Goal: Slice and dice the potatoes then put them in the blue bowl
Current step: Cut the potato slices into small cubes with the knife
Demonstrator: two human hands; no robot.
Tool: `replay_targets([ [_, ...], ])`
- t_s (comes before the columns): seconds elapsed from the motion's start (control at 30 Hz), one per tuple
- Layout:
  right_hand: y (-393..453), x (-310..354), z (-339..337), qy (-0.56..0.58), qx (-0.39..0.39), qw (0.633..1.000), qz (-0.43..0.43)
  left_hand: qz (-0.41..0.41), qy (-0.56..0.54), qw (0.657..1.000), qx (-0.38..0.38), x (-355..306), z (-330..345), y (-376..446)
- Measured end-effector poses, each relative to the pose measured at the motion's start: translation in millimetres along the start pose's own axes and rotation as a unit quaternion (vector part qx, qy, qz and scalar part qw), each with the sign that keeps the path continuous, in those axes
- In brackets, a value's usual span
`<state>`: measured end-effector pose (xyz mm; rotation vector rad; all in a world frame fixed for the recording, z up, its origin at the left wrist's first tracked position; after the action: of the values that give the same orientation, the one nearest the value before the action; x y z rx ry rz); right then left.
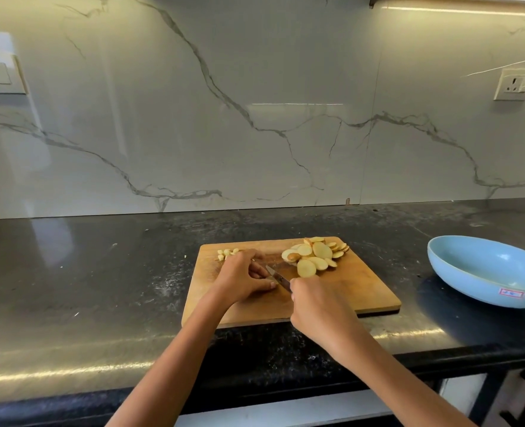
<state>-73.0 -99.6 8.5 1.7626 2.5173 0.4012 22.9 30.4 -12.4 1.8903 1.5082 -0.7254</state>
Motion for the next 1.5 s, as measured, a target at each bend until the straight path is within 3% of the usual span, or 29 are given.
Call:
replay_targets([
  [0.23,-13,4,-5,-0.021,0.009,0.999,-0.034,0.002,0.009,1.000,0.004,0,0,1],
  [0.53,-31,9,-13,-0.022,0.018,0.999,-0.036,0.059,0.150,0.983,0.086,-1,4,8],
  [0.83,-39,5,-21,-0.022,0.026,0.999,-0.019,0.057,0.112,0.988,0.086,-2,2,6],
  [1.07,-31,0,-26,-0.020,-0.042,0.999,0.005,0.054,0.107,0.990,0.078,-3,1,2],
  [1.27,-12,4,-5,-0.008,-0.026,1.000,-0.012,0.033,0.056,0.998,0.026,1,-6,-1],
  [1.5,-10,9,-3,-0.013,-0.032,0.999,-0.021,0.028,0.051,0.998,0.018,0,-6,0],
])
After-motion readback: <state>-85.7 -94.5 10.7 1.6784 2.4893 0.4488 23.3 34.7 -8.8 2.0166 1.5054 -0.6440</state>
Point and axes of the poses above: each hand's wrist, its own y-axis towards the middle knuckle, its own z-axis out of the palm, x = y × z, the point moved 2 cm from there along y, towards the middle knuckle, and after that the axes turned 12 degrees about -z, right-handed, at the moved point
